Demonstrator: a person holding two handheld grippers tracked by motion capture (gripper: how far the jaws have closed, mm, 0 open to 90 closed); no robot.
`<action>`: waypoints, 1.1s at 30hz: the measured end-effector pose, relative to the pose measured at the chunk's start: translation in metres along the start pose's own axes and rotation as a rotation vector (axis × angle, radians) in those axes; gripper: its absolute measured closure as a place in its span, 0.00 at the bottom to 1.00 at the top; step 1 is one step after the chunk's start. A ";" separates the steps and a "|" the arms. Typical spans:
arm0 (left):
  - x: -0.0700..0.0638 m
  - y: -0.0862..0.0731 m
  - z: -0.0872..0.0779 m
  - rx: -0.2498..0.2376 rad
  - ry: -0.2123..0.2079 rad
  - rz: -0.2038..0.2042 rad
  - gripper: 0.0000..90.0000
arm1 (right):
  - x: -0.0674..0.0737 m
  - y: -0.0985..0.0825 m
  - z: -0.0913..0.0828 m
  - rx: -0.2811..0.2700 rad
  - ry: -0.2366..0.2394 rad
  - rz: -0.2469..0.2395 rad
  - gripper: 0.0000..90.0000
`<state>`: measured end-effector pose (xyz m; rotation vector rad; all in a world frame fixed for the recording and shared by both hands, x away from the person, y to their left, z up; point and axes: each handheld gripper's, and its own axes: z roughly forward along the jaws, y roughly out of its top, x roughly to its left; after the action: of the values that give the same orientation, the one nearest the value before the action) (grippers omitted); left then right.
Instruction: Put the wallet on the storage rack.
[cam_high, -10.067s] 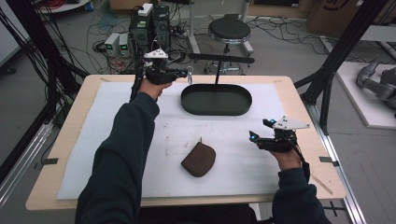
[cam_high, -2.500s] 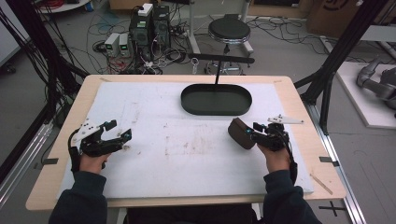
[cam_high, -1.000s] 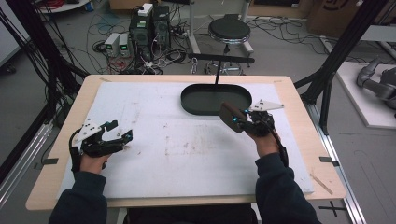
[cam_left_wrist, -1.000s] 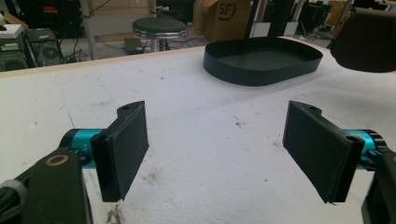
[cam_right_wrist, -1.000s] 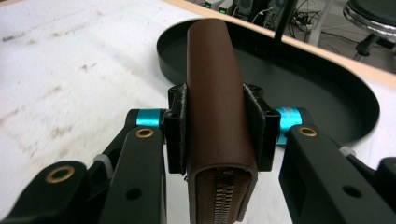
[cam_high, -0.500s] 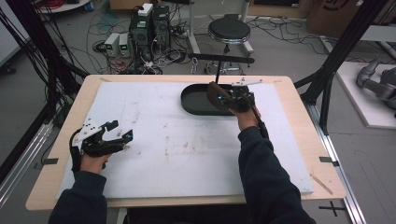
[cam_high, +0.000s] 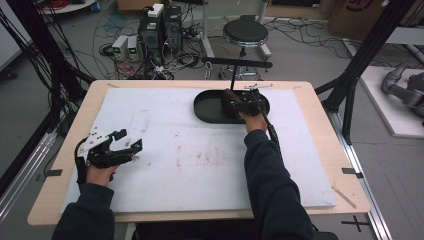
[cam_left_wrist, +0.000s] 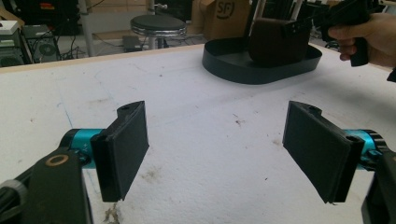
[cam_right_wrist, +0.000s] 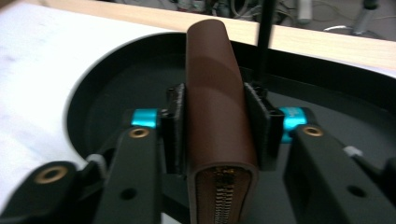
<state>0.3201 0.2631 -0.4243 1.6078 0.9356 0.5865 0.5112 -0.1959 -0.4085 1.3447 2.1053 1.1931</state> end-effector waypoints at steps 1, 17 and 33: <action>0.000 0.000 0.000 0.001 0.000 0.001 0.25 | 0.000 0.001 -0.002 -0.007 -0.026 -0.004 0.58; -0.003 0.000 0.002 0.005 0.002 0.001 0.25 | -0.015 0.008 -0.063 -0.047 -0.147 -0.200 0.45; -0.004 0.003 0.001 -0.029 0.003 -0.028 0.24 | -0.015 -0.048 -0.148 -0.128 -0.012 -0.203 0.24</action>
<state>0.3190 0.2594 -0.4213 1.5661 0.9456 0.5809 0.3907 -0.2853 -0.3650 1.0520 2.0617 1.2081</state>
